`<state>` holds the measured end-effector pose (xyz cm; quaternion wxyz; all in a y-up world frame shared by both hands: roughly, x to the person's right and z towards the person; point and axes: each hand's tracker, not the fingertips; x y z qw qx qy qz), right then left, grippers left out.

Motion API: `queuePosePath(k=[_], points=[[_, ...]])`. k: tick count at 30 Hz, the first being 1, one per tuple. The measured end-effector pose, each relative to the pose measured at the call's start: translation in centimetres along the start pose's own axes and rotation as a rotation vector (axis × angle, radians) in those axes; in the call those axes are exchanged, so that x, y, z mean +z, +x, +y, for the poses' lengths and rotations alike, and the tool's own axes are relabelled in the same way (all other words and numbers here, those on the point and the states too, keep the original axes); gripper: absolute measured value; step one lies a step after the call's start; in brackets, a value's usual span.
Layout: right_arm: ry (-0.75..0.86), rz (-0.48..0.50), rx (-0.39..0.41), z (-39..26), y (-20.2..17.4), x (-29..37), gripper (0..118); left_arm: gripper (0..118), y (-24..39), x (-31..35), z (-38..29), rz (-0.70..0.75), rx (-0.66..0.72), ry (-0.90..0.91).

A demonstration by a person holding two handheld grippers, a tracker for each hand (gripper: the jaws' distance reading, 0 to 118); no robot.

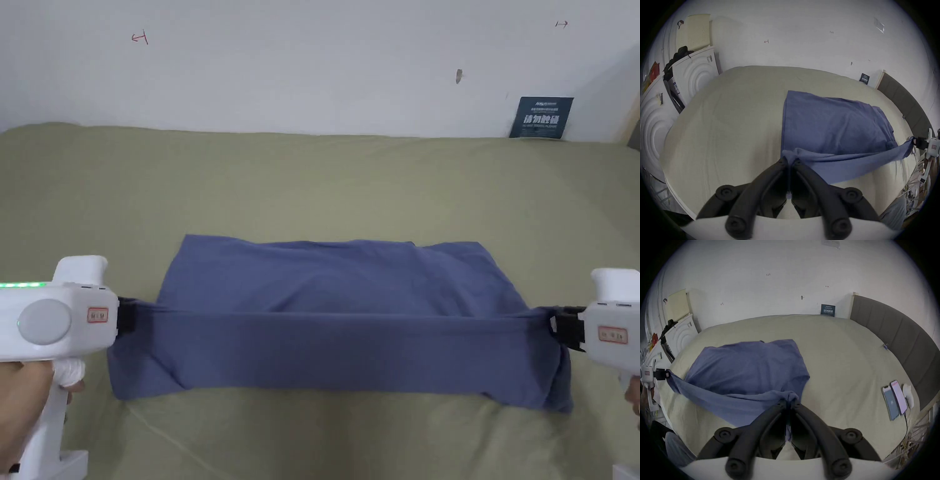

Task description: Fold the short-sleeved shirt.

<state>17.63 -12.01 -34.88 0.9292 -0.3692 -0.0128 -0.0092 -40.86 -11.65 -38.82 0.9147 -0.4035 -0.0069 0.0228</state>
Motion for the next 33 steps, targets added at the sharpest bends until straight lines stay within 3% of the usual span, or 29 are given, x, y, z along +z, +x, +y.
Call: queuePosePath(k=[8, 13, 14, 15, 16, 17, 18, 19, 20, 22, 24, 25, 26, 27, 28, 29, 33], points=[[-0.111, -0.047, 0.043, 2.0, -0.4, -7.8, 5, 4, 0.9, -7.2, 2.4, 0.036, -0.013, -0.078], [-0.166, -0.057, 0.024, 1.0, -0.4, -11.0, 5, 4, 1.4, -9.8, 2.0, 0.046, -0.024, -0.119], [-0.166, -0.055, 0.021, 0.7, -0.4, -11.2, 8, 10, 1.3, -10.2, 1.8, 0.045, -0.019, -0.128], [-0.168, -0.054, 0.015, 0.6, -0.4, -11.3, 32, 46, 1.3, -10.4, 1.7, 0.043, -0.015, -0.133], [-0.169, -0.055, 0.004, 0.6, -0.3, -11.3, 70, 87, 1.0, -10.3, 1.7, 0.023, -0.007, -0.122], [-0.162, -0.074, -0.003, 0.5, -0.2, -11.0, 108, 116, 0.7, -10.3, 1.6, 0.005, 0.008, -0.121], [-0.16, -0.074, -0.011, 0.3, -0.1, -10.5, 115, 118, 0.7, -10.2, 1.5, 0.009, 0.015, -0.127], [-0.147, -0.069, -0.026, 0.0, 0.0, -9.7, 115, 118, 0.5, -9.4, 1.4, 0.048, 0.024, -0.086], [-0.043, -0.075, -0.035, 0.8, 0.2, -8.7, 113, 118, 0.4, -8.4, 1.4, 0.061, 0.018, -0.023], [-0.074, -0.068, -0.028, 1.3, 0.1, -7.5, 108, 118, 0.2, -6.9, 1.1, 0.049, 0.023, -0.03], [-0.036, -0.064, -0.036, 0.1, 0.2, -5.7, 109, 108, 0.0, -5.1, 0.3, 0.048, 0.047, -0.001], [-0.019, -0.066, -0.04, -0.3, 0.1, -4.9, 100, 91, 0.0, -4.4, -0.2, 0.039, 0.05, 0.004], [-0.003, -0.06, -0.038, -0.5, 0.0, -4.2, 79, 56, 0.2, -4.0, -0.7, 0.03, 0.048, 0.004], [0.016, -0.059, -0.04, -0.7, -0.2, -3.8, 26, 0, -0.1, -4.1, -1.3, 0.025, 0.047, 0.0], [0.007, -0.071, -0.035, -1.8, -0.4, -3.5, 0, 0, 0.1, -3.9, -1.9, 0.021, 0.028, -0.008], [0.028, -0.098, -0.034, -1.8, -0.5, -2.9, 0, 0, 0.2, -3.8, -2.4, 0.01, 0.01, -0.028], [0.001, -0.056, -0.048, -2.6, -0.3, -2.4, 0, 0, 0.0, -3.8, -3.6, -0.027, 0.041, -0.08]])
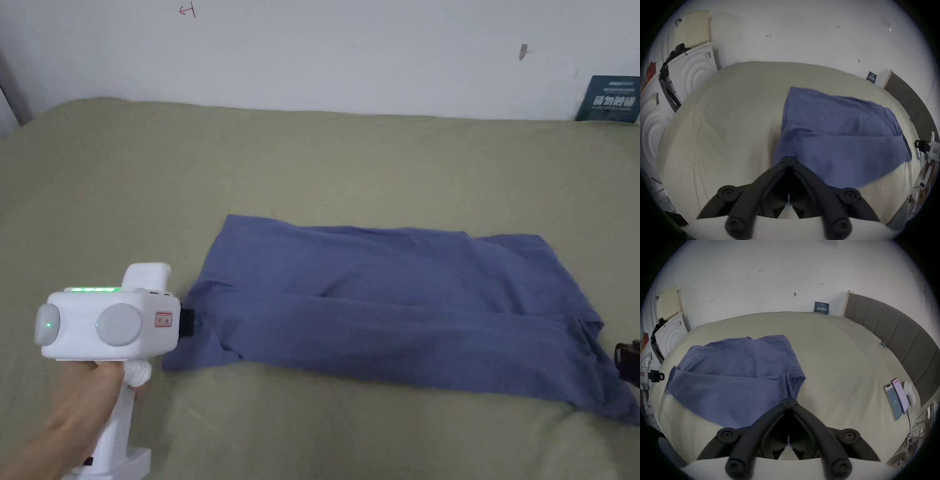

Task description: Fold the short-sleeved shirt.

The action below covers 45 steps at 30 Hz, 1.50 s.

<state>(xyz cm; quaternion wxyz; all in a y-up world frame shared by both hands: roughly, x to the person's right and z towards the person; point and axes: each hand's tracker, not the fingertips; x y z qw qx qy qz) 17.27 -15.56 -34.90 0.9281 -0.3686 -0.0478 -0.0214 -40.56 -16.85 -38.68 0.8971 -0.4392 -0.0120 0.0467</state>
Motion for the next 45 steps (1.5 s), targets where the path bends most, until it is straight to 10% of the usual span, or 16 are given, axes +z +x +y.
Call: queuePosePath(k=[2, 5, 10, 17, 20, 21, 23, 27, 30, 45], points=[[-0.007, 0.001, 0.007, 0.3, 0.1, -0.1, 0, 6, 0.0, -0.5, -0.1, 0.006, 0.025, -0.043], [-0.022, 0.003, 0.008, -0.6, 0.3, -0.3, 0, 118, -0.5, -2.1, -0.1, 0.032, 0.017, -0.065], [-0.049, 0.008, 0.012, -1.0, 0.6, -1.0, 0, 111, 0.9, -3.9, -0.3, 0.095, -0.025, -0.096], [-0.073, 0.025, 0.025, -1.9, 1.0, -1.8, 2, 70, 0.9, -3.9, -0.5, 0.076, -0.049, -0.118], [-0.094, 0.048, -0.008, -1.8, 1.6, -2.8, 54, 6, 0.6, -3.0, 0.0, 0.01, -0.042, -0.09], [-0.111, 0.062, -0.015, -1.8, 1.8, -3.2, 92, 6, 1.0, -3.1, 0.2, 0.039, -0.053, -0.108], [-0.124, 0.068, -0.013, -2.2, 1.3, -3.7, 118, 6, 1.2, -3.2, 0.3, 0.052, -0.072, -0.097], [-0.203, 0.062, 0.05, -3.0, 1.1, -5.4, 101, 6, 1.1, -3.5, 0.1, 0.047, -0.036, -0.097], [-0.17, 0.061, 0.034, -3.5, 1.1, -5.3, 11, 6, 0.9, -3.2, -0.1, 0.043, -0.012, -0.089], [-0.102, 0.087, 0.014, -3.7, 0.7, 0.8, 8, 6, 0.9, 1.4, -0.8, 0.055, -0.029, -0.047]])
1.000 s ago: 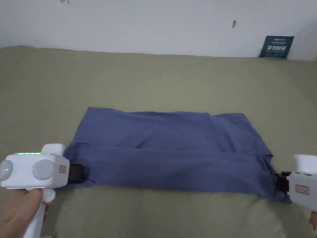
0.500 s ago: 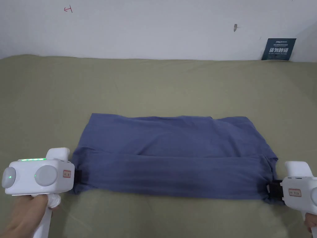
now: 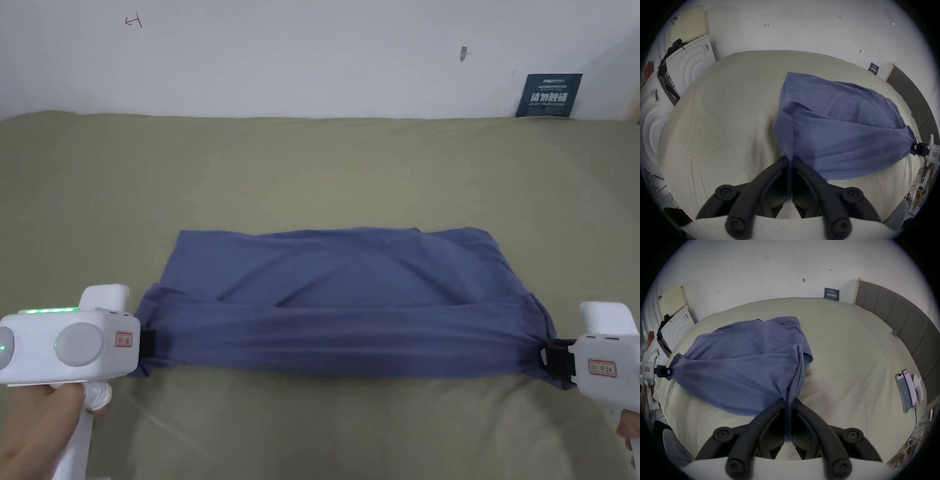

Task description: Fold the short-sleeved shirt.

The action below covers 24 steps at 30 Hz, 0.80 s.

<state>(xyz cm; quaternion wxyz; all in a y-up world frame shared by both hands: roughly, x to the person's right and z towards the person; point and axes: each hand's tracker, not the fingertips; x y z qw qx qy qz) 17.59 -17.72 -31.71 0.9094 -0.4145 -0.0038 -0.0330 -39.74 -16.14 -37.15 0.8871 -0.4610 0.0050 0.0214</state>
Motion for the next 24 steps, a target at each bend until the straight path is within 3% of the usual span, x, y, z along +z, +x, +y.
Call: queuePosePath(k=[11, 21, 22, 23, 24], points=[[-0.036, 0.032, -0.005, -5.7, 0.9, 4.2, 8, 6, -0.8, 3.6, -6.4, -0.017, 0.013, -0.02], [-0.06, 0.029, -0.001, -7.1, 1.1, 3.4, 8, 6, -1.0, 3.1, -7.1, -0.021, 0.023, -0.04], [-0.059, 0.031, -0.005, -7.0, 1.2, 3.2, 16, 7, -1.0, 2.8, -7.2, -0.026, 0.022, -0.045], [-0.066, 0.022, -0.017, -6.9, 1.2, 3.1, 44, 24, -1.1, 2.7, -7.3, -0.036, 0.022, -0.051], [-0.067, -0.016, -0.033, -6.8, 1.1, 3.2, 102, 77, -1.3, 2.7, -7.3, -0.047, 0.028, -0.047]])
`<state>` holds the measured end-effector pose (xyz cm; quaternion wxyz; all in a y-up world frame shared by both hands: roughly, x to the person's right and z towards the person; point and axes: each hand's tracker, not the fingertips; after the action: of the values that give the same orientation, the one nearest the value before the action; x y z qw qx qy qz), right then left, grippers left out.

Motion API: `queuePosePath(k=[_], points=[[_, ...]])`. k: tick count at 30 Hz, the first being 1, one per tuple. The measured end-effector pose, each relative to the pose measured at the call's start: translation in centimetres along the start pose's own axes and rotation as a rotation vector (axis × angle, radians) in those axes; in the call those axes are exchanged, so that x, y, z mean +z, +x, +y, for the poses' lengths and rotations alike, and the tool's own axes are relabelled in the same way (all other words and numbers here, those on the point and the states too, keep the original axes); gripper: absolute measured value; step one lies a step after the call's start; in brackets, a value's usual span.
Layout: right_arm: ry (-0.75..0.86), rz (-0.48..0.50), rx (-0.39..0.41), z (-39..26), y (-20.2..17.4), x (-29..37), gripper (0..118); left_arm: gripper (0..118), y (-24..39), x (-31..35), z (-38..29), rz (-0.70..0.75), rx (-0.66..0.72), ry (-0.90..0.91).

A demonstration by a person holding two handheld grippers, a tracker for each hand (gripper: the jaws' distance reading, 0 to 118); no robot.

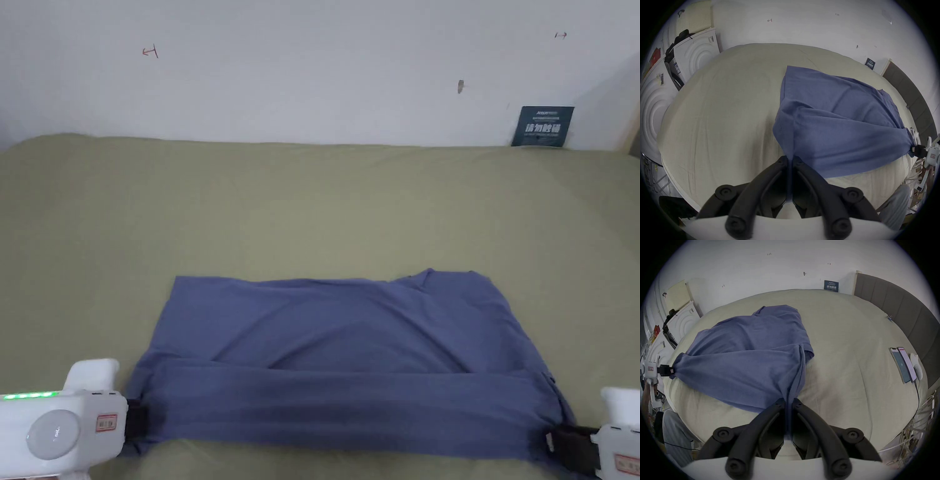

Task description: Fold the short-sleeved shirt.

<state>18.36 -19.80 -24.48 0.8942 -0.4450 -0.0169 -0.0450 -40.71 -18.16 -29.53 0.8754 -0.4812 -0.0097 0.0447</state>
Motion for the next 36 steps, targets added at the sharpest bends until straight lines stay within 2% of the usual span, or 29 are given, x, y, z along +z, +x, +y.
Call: queuePosePath(k=[1, 2, 3, 5, 8, 9, 10, 11, 12, 15, 19, 23, 28, 29, 30, 32, 33, 35, 36], points=[[0.002, -0.009, -0.01, 0.2, -0.1, 0.1, 117, 114, 0.1, 0.3, -0.2, -0.001, -0.007, 0.025], [0.009, 0.0, -0.012, 0.4, -0.1, 0.2, 110, 118, 0.2, 0.5, -0.1, 0.013, -0.017, 0.046], [0.104, 0.024, -0.024, 0.8, -0.7, 2.2, 106, 112, 0.3, 0.9, 0.1, 0.025, -0.017, 0.057], [0.095, -0.004, -0.027, 2.0, -1.9, 3.7, 109, 108, 0.8, 2.5, 1.0, 0.007, -0.016, 0.114], [0.193, -0.004, 0.016, 3.4, -3.3, 3.0, 106, 102, 2.0, 4.1, 2.6, 0.034, -0.048, 0.196], [0.224, -0.022, 0.027, 3.7, -3.9, 3.2, 98, 91, 2.2, 3.9, 2.6, 0.043, -0.063, 0.216], [0.258, -0.023, 0.042, 3.8, -4.0, 3.1, 77, 67, 2.6, 4.1, 3.0, 0.049, -0.071, 0.232], [0.268, -0.019, 0.048, 4.1, -4.4, 3.0, 40, 24, 2.7, 3.9, 3.4, 0.038, -0.065, 0.23], [0.258, -0.031, 0.051, 4.4, -4.7, 2.6, 0, 0, 2.8, 4.0, 3.8, 0.032, -0.063, 0.245], [0.255, 0.005, 0.036, 5.4, -5.1, 2.3, 0, 0, 2.3, 2.7, 5.3, 0.018, -0.056, 0.229], [0.236, 0.003, 0.037, 7.0, -5.5, 0.3, 0, 0, 3.6, 0.7, 8.4, 0.021, -0.067, 0.212], [0.218, 0.001, 0.047, 9.3, -5.9, -2.3, 0, 0, 2.7, -4.3, 13.6, 0.013, -0.022, 0.149], [0.197, -0.002, 0.055, 12.5, -5.9, -5.9, 0, 0, 2.4, -10.1, 18.9, 0.058, -0.045, 0.103], [0.191, -0.005, 0.06, 13.0, -5.9, -6.6, 0, 6, 2.6, -10.7, 19.4, 0.061, -0.041, 0.105], [0.191, -0.009, 0.067, 13.3, -5.9, -7.0, 0, 32, 2.4, -11.3, 20.1, 0.056, -0.027, 0.098], [0.185, -0.016, 0.077, 13.9, -5.8, -7.7, 0, 109, 2.5, -13.0, 21.6, 0.043, -0.013, 0.041], [0.183, -0.014, 0.079, 14.0, -5.8, -7.9, 0, 118, 2.5, -13.9, 22.0, 0.051, -0.027, 0.0], [0.18, -0.021, 0.087, 14.1, -5.8, -8.1, 0, 116, 2.9, -14.9, 22.2, 0.128, -0.038, 0.048], [0.176, -0.022, 0.088, 14.1, -5.7, -8.3, 0, 116, 3.1, -15.4, 22.2, 0.121, -0.035, 0.03]])
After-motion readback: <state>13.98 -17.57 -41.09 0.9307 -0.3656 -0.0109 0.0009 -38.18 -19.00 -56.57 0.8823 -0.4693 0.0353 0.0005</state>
